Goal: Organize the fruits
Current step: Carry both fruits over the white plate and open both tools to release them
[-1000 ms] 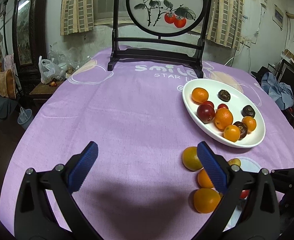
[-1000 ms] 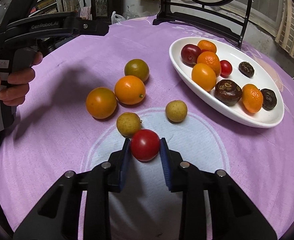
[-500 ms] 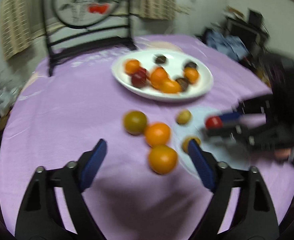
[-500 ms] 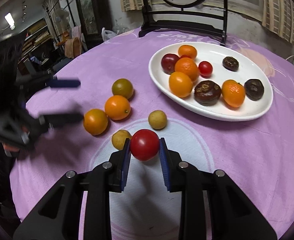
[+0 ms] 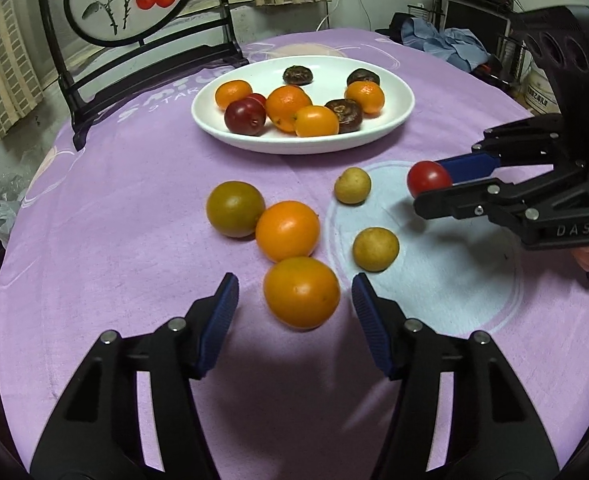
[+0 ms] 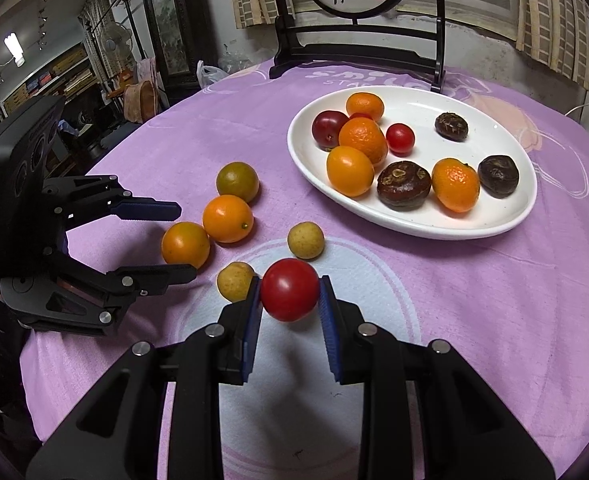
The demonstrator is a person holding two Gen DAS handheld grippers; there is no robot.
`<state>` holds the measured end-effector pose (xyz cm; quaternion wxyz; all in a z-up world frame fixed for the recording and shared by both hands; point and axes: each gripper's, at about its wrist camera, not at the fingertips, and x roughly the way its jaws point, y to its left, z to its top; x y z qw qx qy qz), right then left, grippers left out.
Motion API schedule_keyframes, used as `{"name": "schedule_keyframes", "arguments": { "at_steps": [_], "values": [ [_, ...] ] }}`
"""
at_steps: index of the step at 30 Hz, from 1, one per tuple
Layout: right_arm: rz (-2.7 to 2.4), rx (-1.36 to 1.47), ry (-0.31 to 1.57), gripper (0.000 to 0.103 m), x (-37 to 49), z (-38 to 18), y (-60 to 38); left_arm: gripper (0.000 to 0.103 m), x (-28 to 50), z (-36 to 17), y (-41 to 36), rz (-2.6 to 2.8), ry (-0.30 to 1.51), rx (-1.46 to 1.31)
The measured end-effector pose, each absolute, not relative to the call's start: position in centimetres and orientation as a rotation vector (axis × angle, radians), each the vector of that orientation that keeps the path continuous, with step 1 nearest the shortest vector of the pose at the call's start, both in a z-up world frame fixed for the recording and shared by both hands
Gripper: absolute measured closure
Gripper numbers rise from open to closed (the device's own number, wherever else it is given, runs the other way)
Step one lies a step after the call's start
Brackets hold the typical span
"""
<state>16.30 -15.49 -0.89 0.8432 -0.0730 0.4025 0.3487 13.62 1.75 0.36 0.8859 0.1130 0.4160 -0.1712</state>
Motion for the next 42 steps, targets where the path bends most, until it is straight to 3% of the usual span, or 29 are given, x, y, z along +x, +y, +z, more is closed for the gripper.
{"name": "schedule_keyframes", "arguments": {
  "at_steps": [3, 5, 18, 23, 36, 37, 38, 39, 41, 42],
  "values": [
    [0.735, -0.154, 0.849, 0.073, 16.3, -0.9, -15.5, 0.050, 13.9, 0.1, 1.7, -0.360, 0.880, 0.223],
    [0.735, -0.154, 0.847, 0.073, 16.3, -0.9, -15.5, 0.061, 14.2, -0.2, 1.6, -0.366, 0.895, 0.214],
    [0.743, -0.111, 0.804, 0.073, 16.3, 0.1, -16.1, 0.062, 13.7, 1.2, 1.9, -0.348, 0.852, 0.168],
    [0.606, 0.079, 0.688, 0.073, 18.9, 2.0, -19.1, 0.062, 14.5, 4.1, 2.7, -0.381, 0.769, 0.005],
    [0.430, 0.230, 0.648, 0.073, 27.5, 0.9, -21.3, 0.062, 26.5, 5.8, -0.7, -0.256, 0.735, -0.128],
    [0.431, 0.222, 0.655, 0.069, 27.9, 0.7, -21.1, 0.062, 27.5, 5.4, -1.2, -0.250, 0.747, -0.127],
    [0.431, 0.211, 0.663, 0.059, 28.0, 0.6, -20.9, 0.061, 28.3, 5.1, -1.6, -0.244, 0.763, -0.127],
    [0.429, 0.207, 0.670, 0.059, 28.0, 0.7, -20.9, 0.059, 28.8, 4.8, -1.9, -0.230, 0.783, -0.128],
    [0.441, 0.216, 0.671, 0.059, 27.5, 1.3, -21.2, 0.023, 28.8, 4.9, -1.7, -0.195, 0.798, -0.145],
    [0.455, 0.225, 0.655, 0.059, 26.9, 1.9, -21.4, 0.021, 28.1, 5.8, -1.4, -0.190, 0.764, -0.161]
  ]
}}
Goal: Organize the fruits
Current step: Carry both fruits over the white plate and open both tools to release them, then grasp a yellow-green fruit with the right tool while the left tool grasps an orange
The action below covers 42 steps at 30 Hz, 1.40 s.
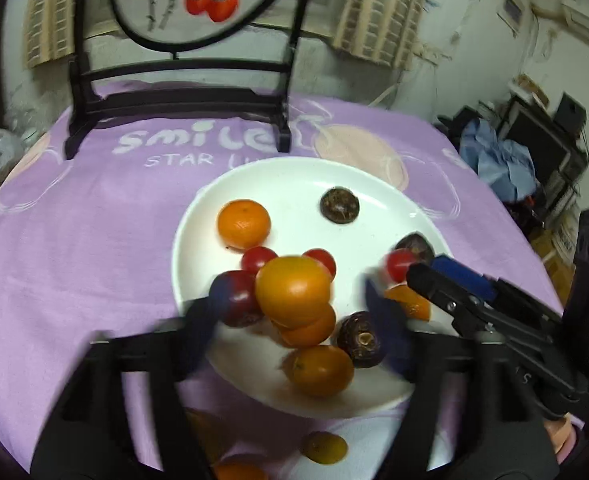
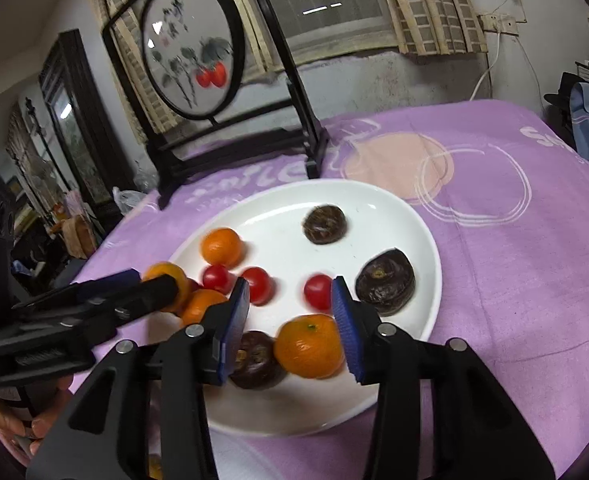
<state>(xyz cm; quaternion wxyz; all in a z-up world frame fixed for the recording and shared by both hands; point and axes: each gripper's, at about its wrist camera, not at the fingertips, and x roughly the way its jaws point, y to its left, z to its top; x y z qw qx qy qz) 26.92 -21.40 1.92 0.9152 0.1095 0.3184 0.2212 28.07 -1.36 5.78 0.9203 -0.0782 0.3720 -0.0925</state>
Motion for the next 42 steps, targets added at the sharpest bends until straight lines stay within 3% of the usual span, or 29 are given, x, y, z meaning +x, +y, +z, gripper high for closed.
{"name": "schedule_keyframes", "arguments": {
  "at_steps": [7, 16, 33, 37, 38, 42],
  "values": [
    [0.544, 0.215, 0.677, 0.056, 23.0, 3.1, -20.6, 0.002, 23.5, 10.6, 2.3, -0.095, 0.633, -0.176],
    [0.751, -0.069, 0.811, 0.056, 17.1, 0.3, -13.5, 0.002, 19.4, 5.4, 8.3, 0.176, 0.690, -0.152],
    [0.769, -0.245, 0.893, 0.056, 16.0, -2.8, -10.1, 0.002, 18.2, 5.0, 9.2, 0.210, 0.711, -0.145],
    [0.775, -0.267, 0.894, 0.066, 15.3, -3.0, -9.9, 0.002, 18.2, 5.0, 9.3, 0.210, 0.713, -0.145],
    [0.768, -0.278, 0.891, 0.073, 15.4, -3.1, -9.8, 0.002, 18.2, 5.0, 9.3, 0.212, 0.714, -0.146],
    [0.760, -0.252, 0.891, 0.074, 15.6, -2.9, -10.3, 0.002, 18.2, 4.9, 9.6, 0.217, 0.726, -0.159]
  ]
}}
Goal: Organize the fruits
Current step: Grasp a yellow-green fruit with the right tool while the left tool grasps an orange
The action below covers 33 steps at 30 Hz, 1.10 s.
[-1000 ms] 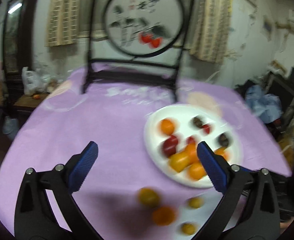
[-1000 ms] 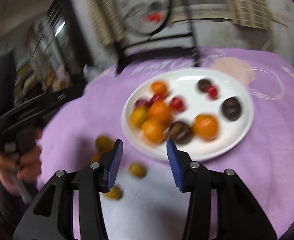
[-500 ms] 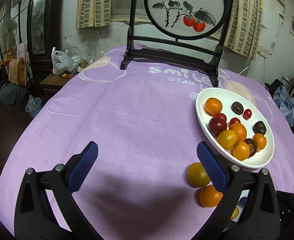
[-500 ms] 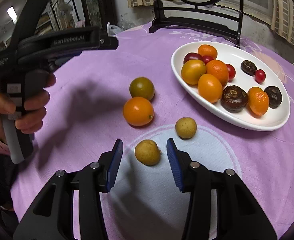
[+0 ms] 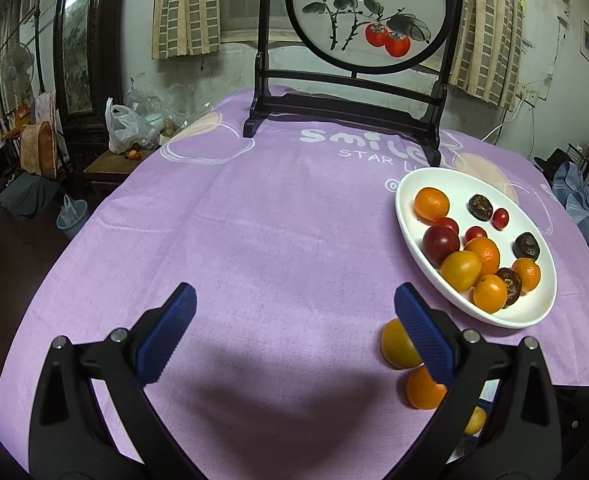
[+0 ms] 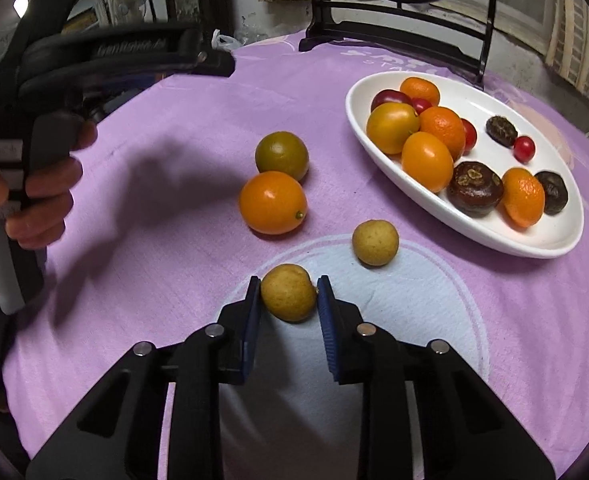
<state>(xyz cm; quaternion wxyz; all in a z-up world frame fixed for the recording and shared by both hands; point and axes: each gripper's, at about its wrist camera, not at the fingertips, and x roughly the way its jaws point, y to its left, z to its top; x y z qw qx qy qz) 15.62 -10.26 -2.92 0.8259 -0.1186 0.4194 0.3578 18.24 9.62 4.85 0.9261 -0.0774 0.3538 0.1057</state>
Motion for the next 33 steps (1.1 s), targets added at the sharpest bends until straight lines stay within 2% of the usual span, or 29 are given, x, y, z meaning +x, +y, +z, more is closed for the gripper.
{"name": "schedule_keyframes", "arguments": {
  "at_steps": [9, 12, 14, 16, 26, 27, 29, 33],
  "values": [
    [0.672, -0.039, 0.803, 0.075, 17.7, 0.3, -14.9, 0.005, 16.6, 3.7, 8.2, 0.009, 0.824, -0.193],
    [0.657, 0.007, 0.812, 0.075, 18.3, 0.5, -15.9, 0.018, 15.9, 3.2, 6.3, -0.098, 0.853, -0.171],
    [0.650, 0.018, 0.806, 0.075, 18.2, 0.8, -16.3, 0.031, 15.7, 2.7, 4.5, -0.145, 0.865, -0.112],
    [0.653, 0.021, 0.802, 0.075, 17.8, 0.9, -16.3, 0.037, 15.6, 2.2, 2.9, -0.163, 0.872, -0.042],
    [0.663, 0.007, 0.813, 0.075, 17.6, 0.7, -15.7, 0.038, 16.2, 0.6, 1.0, -0.118, 0.891, 0.031],
    [0.662, 0.006, 0.812, 0.075, 17.5, 0.7, -15.7, 0.039, 16.4, 0.5, 1.1, -0.121, 0.899, 0.015],
    [0.661, 0.005, 0.808, 0.075, 17.5, 0.8, -15.8, 0.048, 16.7, 0.3, 1.2, -0.124, 0.910, 0.000],
    [0.658, 0.007, 0.814, 0.075, 17.5, 0.8, -15.9, 0.054, 17.3, -0.1, 1.3, -0.141, 0.928, -0.033]
  ]
}}
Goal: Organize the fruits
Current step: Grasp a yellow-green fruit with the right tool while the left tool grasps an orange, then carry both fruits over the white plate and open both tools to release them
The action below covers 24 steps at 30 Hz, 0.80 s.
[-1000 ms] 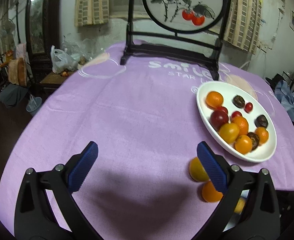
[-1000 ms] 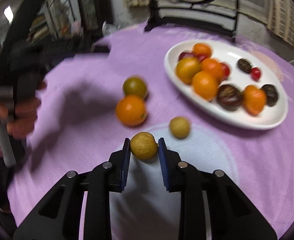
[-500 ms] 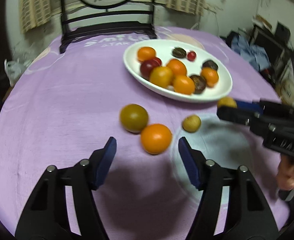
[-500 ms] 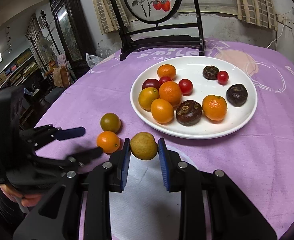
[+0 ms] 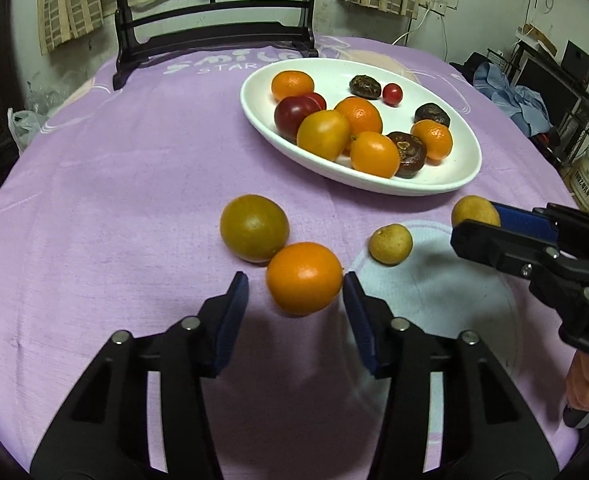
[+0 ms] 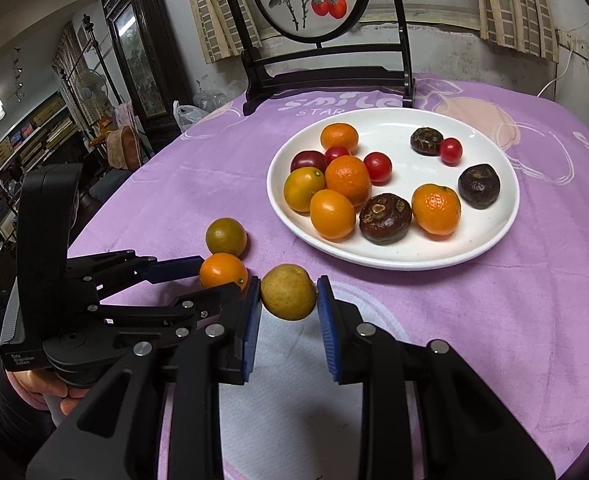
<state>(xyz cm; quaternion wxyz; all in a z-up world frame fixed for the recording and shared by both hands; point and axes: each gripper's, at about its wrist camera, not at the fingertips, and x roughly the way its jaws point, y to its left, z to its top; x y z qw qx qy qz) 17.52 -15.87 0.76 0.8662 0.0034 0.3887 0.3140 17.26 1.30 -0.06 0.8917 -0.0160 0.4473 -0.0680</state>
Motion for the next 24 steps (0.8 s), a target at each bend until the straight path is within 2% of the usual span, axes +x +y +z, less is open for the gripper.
{"name": "schedule_keyframes", "arguments": {
  "at_steps": [4, 5, 7, 17, 24],
  "values": [
    [0.656, 0.003, 0.814, 0.075, 17.4, 0.7, -15.8, 0.054, 17.7, -0.3, 0.8, -0.137, 0.937, -0.036],
    [0.656, 0.002, 0.813, 0.075, 17.4, 0.8, -15.8, 0.059, 17.8, -0.4, 0.6, -0.139, 0.940, -0.037],
    [0.652, 0.003, 0.809, 0.075, 17.3, 0.9, -15.9, 0.061, 17.8, -0.5, 0.3, -0.135, 0.939, -0.023],
    [0.647, 0.000, 0.794, 0.075, 17.2, 1.1, -16.1, 0.062, 16.6, 1.1, 1.1, -0.140, 0.879, -0.045],
    [0.523, -0.008, 0.652, 0.075, 19.0, 3.2, -16.4, 0.062, 17.8, 4.5, 1.5, -0.160, 0.776, -0.079]
  ]
}}
